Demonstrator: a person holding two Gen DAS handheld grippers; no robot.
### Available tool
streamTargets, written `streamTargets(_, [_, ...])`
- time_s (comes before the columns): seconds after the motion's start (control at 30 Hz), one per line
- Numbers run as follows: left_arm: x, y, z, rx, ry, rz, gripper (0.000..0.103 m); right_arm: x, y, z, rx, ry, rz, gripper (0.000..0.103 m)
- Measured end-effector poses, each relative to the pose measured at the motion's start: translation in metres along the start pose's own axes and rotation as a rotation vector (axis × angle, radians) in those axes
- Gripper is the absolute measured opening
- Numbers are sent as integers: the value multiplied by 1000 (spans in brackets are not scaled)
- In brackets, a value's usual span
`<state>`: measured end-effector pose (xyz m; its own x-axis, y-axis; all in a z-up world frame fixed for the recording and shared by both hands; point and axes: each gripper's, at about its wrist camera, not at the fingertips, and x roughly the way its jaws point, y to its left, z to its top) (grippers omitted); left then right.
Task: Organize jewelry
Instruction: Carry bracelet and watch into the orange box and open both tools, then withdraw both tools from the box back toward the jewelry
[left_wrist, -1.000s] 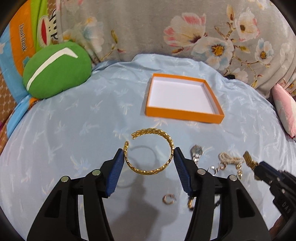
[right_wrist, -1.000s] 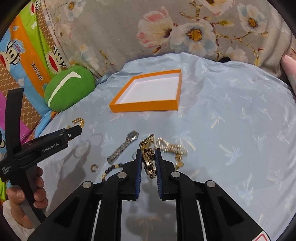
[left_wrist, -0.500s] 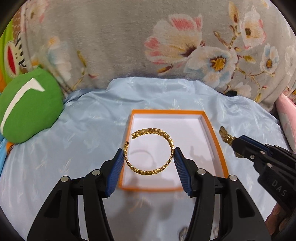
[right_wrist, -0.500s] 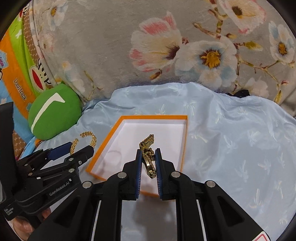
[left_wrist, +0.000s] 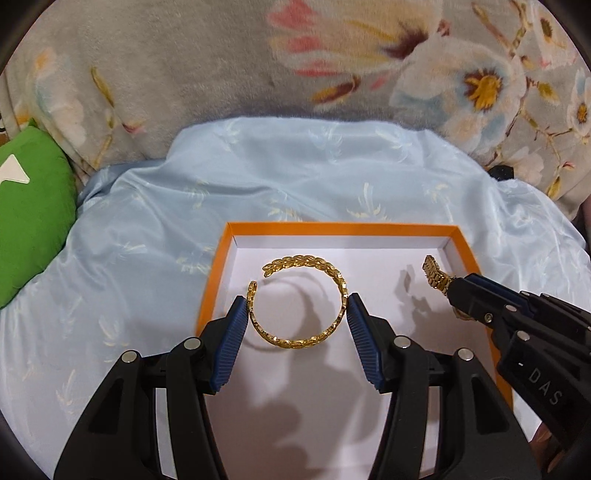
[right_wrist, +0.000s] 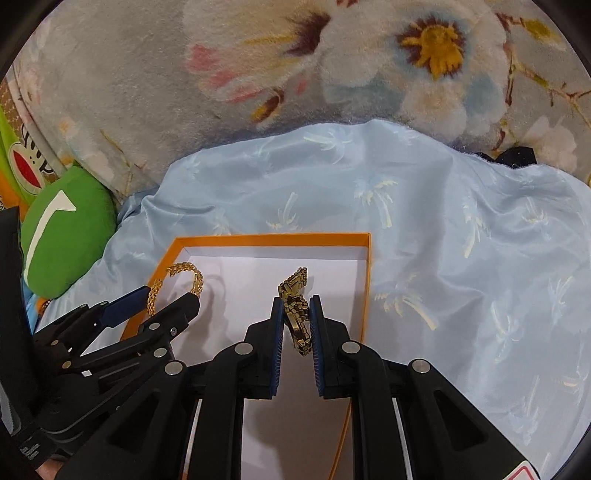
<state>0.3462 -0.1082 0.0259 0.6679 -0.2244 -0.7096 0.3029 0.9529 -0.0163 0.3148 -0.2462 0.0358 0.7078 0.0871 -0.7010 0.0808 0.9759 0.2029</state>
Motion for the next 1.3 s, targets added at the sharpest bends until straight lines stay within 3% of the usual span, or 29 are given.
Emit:
streamTargets(0.23, [2,2,-5,-15,-10,3,61,-10,-2,-2,5,-44,0,25])
streamTargets(0.43, [-46,29,-14,-59,-62,-3,62,-66,-4,-25,16,-98,24,25])
streamTargets(0.6, [-106,56,-56,-76,-100,22,74,-127,-9,-84,40,-116,42,33])
streamTargets(0.73, [-143,69,-108,-74,-92,47,74,-163,-7,-143,34,-112,-3,34])
streamTargets(0.97, [-194,66,-197,-82,-62,21,74,-196,8,-233,31,-45,-43,35])
streamTargets(1.2, [-212,44,-245,-75,-14,-26,74,-206,26,-274,31,8,-16,35])
streamTargets(1.3, [-214,42,-250,-79,-9,-30,82,-207,30,-278,31,12,-25,39])
